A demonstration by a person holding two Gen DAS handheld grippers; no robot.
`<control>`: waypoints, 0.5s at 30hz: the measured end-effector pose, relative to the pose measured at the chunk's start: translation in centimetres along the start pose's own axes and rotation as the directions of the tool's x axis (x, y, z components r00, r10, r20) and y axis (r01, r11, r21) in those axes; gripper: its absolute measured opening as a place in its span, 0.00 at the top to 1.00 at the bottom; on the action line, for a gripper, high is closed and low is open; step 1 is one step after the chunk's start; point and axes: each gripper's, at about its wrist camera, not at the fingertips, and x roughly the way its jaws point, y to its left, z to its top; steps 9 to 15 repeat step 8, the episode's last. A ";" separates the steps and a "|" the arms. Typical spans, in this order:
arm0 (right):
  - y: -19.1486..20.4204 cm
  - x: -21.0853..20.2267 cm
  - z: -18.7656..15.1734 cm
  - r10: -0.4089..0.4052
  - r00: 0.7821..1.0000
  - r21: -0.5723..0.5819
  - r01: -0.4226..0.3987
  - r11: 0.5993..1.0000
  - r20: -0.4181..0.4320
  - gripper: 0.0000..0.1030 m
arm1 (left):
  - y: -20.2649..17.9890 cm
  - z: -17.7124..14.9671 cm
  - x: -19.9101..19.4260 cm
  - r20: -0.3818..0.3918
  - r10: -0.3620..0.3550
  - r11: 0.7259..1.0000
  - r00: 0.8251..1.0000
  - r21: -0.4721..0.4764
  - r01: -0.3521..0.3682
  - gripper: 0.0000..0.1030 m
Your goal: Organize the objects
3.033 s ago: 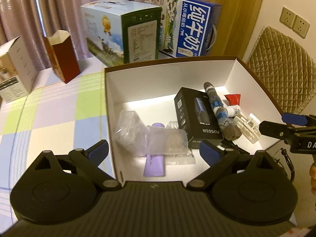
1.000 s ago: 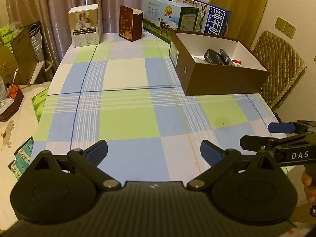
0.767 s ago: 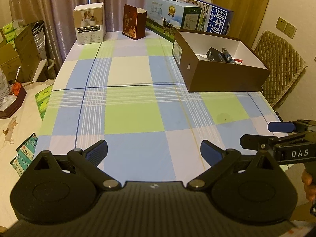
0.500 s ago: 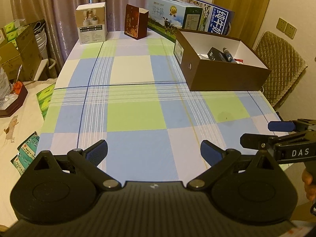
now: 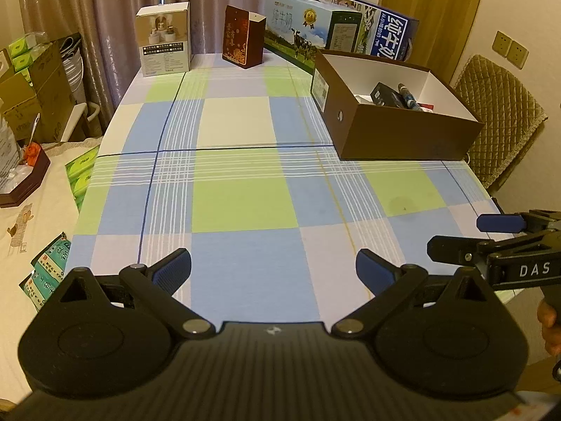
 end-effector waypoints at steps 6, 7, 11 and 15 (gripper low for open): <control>0.0 0.0 0.0 -0.001 1.000 0.002 0.001 1.000 0.000 0.02 | -0.3 0.2 0.3 0.004 0.008 1.000 1.000 0.007 -0.008 0.04; 0.0 0.1 0.1 0.000 1.000 0.002 0.000 1.000 0.000 0.02 | -0.3 0.3 0.4 0.003 0.009 1.000 1.000 0.005 -0.009 0.04; 0.0 0.1 0.1 0.000 1.000 0.003 0.000 1.000 0.000 0.02 | -0.4 0.4 0.5 0.002 0.011 1.000 1.000 0.003 -0.011 0.04; 0.0 0.1 0.1 0.000 1.000 0.003 0.000 1.000 0.000 0.02 | -0.4 0.4 0.5 0.002 0.011 1.000 1.000 0.003 -0.011 0.04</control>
